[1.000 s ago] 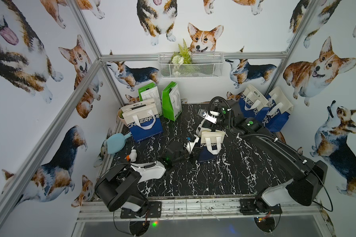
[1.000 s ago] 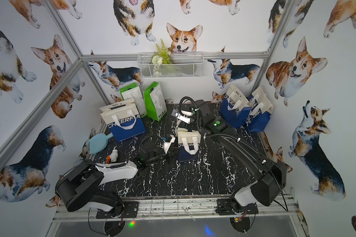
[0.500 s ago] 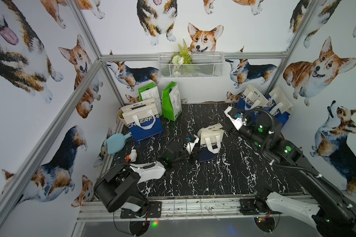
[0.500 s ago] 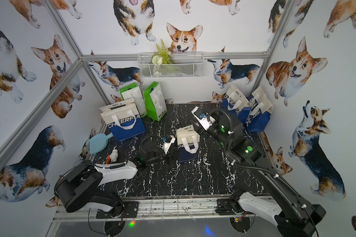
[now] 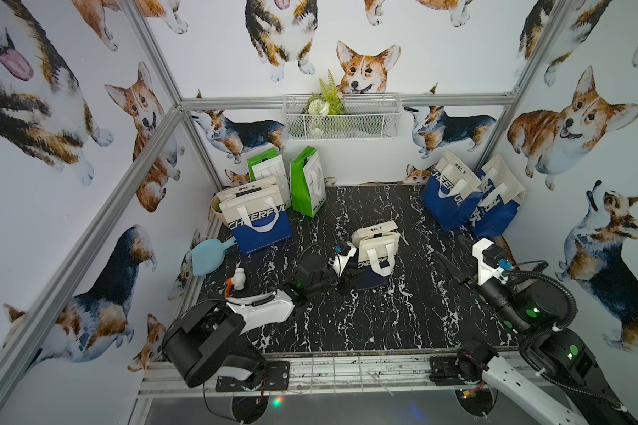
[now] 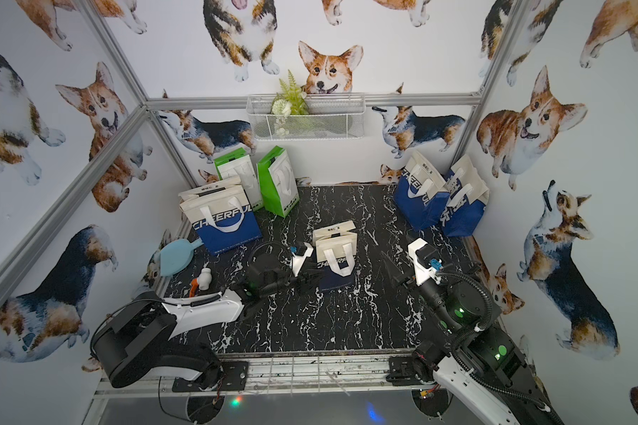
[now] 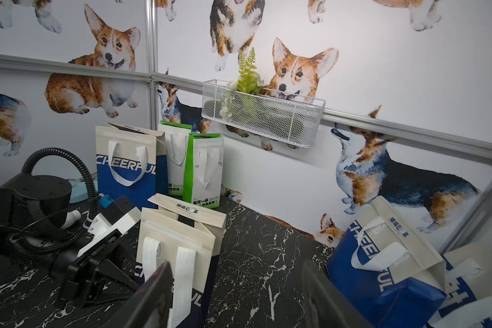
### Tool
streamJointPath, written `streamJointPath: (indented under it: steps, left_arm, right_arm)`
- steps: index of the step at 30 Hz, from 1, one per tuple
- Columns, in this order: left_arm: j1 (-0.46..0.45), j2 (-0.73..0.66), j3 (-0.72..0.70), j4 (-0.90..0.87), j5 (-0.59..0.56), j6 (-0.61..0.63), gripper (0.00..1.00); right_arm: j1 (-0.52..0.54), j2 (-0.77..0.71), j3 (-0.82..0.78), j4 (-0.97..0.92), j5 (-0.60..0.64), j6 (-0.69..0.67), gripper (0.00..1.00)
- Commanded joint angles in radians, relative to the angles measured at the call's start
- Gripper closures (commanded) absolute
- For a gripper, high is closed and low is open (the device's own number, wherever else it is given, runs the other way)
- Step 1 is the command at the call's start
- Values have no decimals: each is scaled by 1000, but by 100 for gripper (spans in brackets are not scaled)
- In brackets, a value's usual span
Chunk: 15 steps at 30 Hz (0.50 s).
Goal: Open the takeout bag
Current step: Open the takeout bag at the center of the board, then pick up the takeout bag at the center of the board.
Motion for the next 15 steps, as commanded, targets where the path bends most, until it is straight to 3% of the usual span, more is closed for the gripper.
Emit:
streamJointPath:
  steps: [1,15]
  left_arm:
    - [-1,33,27,43,40,-62,60]
    - [-1,-4,37,32,39,-62,63]
  right_arm:
    - [2,-52,-44,-3,51,50,28]
    - [1,-28,-52,-15,37,80,29]
